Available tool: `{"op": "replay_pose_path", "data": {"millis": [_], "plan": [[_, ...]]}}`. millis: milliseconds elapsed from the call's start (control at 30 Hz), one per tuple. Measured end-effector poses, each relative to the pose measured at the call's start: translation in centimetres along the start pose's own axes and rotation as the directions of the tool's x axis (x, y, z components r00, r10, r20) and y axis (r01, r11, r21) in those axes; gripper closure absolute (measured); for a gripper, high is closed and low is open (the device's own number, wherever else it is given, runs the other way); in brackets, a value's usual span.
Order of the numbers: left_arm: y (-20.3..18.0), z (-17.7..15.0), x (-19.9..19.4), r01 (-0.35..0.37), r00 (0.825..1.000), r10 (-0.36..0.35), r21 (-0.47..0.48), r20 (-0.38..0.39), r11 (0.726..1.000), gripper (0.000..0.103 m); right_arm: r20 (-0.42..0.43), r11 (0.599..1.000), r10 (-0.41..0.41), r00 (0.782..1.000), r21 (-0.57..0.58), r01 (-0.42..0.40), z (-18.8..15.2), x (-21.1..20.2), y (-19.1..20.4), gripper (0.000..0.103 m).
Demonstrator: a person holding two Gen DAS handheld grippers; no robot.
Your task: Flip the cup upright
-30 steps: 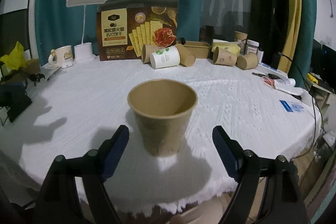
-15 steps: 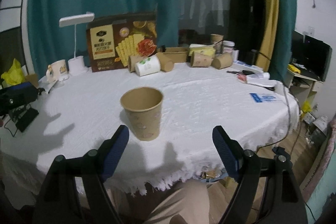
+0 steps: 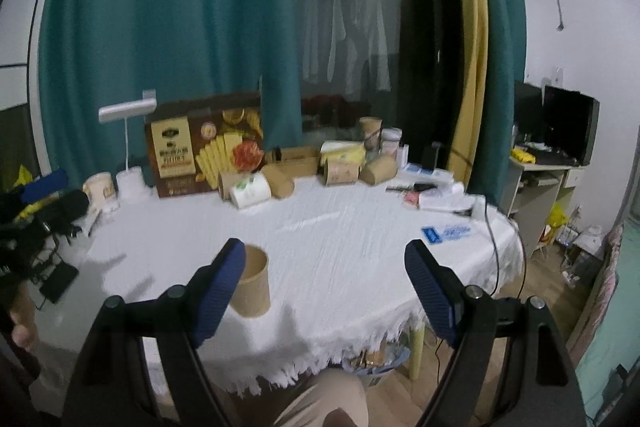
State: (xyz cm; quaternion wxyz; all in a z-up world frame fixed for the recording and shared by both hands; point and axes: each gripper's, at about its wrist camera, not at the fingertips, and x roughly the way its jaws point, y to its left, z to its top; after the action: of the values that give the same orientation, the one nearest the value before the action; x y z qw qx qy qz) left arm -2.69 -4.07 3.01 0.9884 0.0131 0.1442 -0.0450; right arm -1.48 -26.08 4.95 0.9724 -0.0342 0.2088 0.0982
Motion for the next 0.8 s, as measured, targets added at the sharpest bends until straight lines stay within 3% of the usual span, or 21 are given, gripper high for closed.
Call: {"op": "replay_pose_path", "data": {"millis": [200,400,800], "plan": [[-0.2,1.9,-0.7,0.003,0.999,-0.004,0.018,0.051,1.0,0.001,0.066,1.0,-0.003,0.998,0.017,0.002,2.8,-2.4,-0.4,0.017],[0.6,3.8,-1.8,0.006,0.994,-0.008,0.016,0.113,1.0,0.0,0.121,1.0,-0.005,0.993,0.004,0.004,5.4,-4.4,0.2,0.017],[3.5,5.2,-3.3,0.009,0.986,-0.008,-0.006,0.167,1.0,0.0,0.179,1.0,0.021,0.984,0.003,-0.022,8.1,-5.8,3.2,0.016]]}}
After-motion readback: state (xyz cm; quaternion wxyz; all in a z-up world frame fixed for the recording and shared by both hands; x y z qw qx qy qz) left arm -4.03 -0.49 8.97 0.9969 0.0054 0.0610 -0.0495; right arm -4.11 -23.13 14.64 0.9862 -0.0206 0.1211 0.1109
